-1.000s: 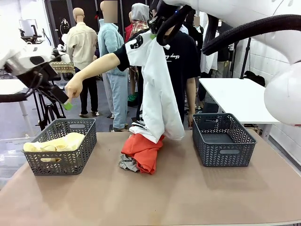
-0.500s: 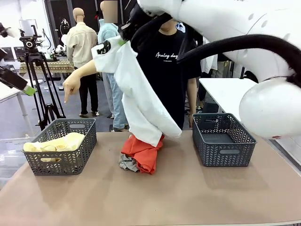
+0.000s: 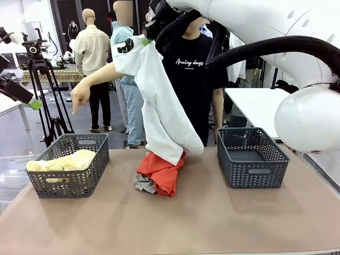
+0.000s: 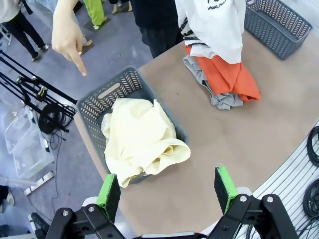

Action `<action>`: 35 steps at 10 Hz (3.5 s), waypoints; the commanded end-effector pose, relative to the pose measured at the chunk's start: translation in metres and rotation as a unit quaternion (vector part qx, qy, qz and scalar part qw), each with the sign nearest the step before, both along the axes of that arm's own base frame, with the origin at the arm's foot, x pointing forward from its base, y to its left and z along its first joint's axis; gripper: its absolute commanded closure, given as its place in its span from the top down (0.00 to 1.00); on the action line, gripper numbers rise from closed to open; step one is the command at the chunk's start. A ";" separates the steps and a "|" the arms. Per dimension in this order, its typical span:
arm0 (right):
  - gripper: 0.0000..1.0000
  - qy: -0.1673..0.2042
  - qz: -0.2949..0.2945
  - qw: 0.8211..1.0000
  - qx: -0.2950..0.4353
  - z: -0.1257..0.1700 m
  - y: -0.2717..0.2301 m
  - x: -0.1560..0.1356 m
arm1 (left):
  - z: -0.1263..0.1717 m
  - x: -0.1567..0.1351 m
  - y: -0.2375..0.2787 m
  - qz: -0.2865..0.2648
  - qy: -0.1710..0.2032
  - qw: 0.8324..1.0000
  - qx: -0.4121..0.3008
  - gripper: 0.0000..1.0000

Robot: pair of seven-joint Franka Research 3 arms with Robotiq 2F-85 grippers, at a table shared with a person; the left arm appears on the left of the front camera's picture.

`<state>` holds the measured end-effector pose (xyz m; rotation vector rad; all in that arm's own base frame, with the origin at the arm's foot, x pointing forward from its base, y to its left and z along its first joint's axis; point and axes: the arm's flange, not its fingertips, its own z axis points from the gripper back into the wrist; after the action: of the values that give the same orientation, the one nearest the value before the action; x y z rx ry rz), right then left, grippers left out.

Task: Sort the tops and bottoms.
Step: Sort the clothes according to human instructions.

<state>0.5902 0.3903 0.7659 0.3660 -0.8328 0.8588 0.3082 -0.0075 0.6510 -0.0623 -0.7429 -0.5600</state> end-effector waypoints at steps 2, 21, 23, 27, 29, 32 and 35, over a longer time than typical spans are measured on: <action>0.00 -0.079 0.054 0.994 0.050 0.027 0.036 0.017 | 0.003 0.003 0.002 0.009 0.001 1.000 -0.001 0.99; 0.00 -0.308 0.270 0.891 0.196 0.009 0.129 -0.031 | 0.003 0.003 0.002 0.009 0.001 1.000 -0.001 0.99; 0.00 -0.284 0.346 0.864 0.230 -0.010 0.178 0.040 | 0.003 0.003 0.002 0.009 0.001 1.000 -0.001 0.99; 0.00 -0.183 0.380 0.886 0.194 -0.073 0.253 0.137 | 0.003 0.003 0.002 0.009 0.001 1.000 -0.001 0.99; 0.00 -0.145 0.406 0.884 0.182 -0.108 0.295 0.154 | 0.003 0.003 0.002 0.009 0.001 1.000 -0.001 0.99; 0.00 -0.068 0.426 0.894 0.122 -0.143 0.335 0.166 | 0.003 0.003 0.002 0.009 0.001 1.000 -0.001 0.99; 0.00 -0.095 0.419 0.891 0.144 -0.218 0.184 -0.011 | 0.003 0.003 0.002 0.009 0.001 1.000 -0.001 0.99</action>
<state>0.5792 0.5745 0.5425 0.9489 -0.9429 1.5900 0.3094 -0.0049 0.6514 -0.0661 -0.7432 -0.5556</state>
